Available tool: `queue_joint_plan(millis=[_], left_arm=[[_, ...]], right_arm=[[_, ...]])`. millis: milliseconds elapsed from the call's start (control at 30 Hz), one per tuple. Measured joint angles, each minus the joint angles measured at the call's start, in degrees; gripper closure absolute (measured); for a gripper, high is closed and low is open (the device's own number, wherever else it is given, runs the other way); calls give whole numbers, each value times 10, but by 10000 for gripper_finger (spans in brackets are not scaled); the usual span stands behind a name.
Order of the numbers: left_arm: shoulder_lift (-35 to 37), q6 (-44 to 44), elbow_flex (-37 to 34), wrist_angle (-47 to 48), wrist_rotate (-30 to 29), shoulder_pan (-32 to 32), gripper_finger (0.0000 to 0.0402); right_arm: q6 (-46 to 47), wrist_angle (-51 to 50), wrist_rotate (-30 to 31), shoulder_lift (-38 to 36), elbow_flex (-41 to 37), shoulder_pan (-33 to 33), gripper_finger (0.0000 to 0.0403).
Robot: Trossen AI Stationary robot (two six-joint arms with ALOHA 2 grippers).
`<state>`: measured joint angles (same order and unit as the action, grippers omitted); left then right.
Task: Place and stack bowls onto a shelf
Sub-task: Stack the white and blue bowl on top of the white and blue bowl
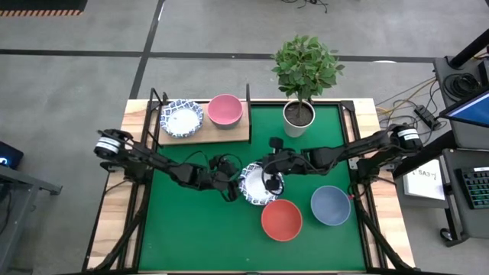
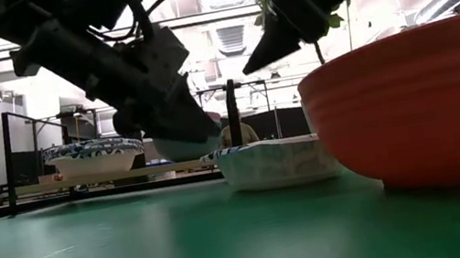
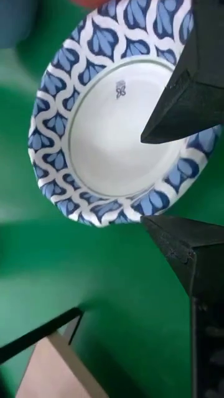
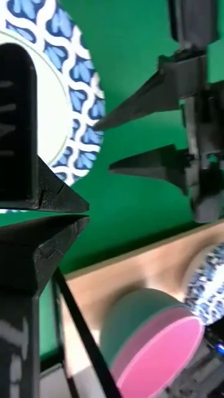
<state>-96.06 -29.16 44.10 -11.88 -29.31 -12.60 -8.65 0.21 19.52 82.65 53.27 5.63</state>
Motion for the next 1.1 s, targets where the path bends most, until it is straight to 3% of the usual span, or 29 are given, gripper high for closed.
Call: queue_joint_plan(millis=[933, 1100], left_arm=[[-3, -21, 0, 4, 5, -2, 219], [-2, -39, 0, 3, 74, -2, 219]], right_arm=[[2, 17, 0, 1, -19, -3, 394], [8, -63, 0, -31, -20, -3, 394]])
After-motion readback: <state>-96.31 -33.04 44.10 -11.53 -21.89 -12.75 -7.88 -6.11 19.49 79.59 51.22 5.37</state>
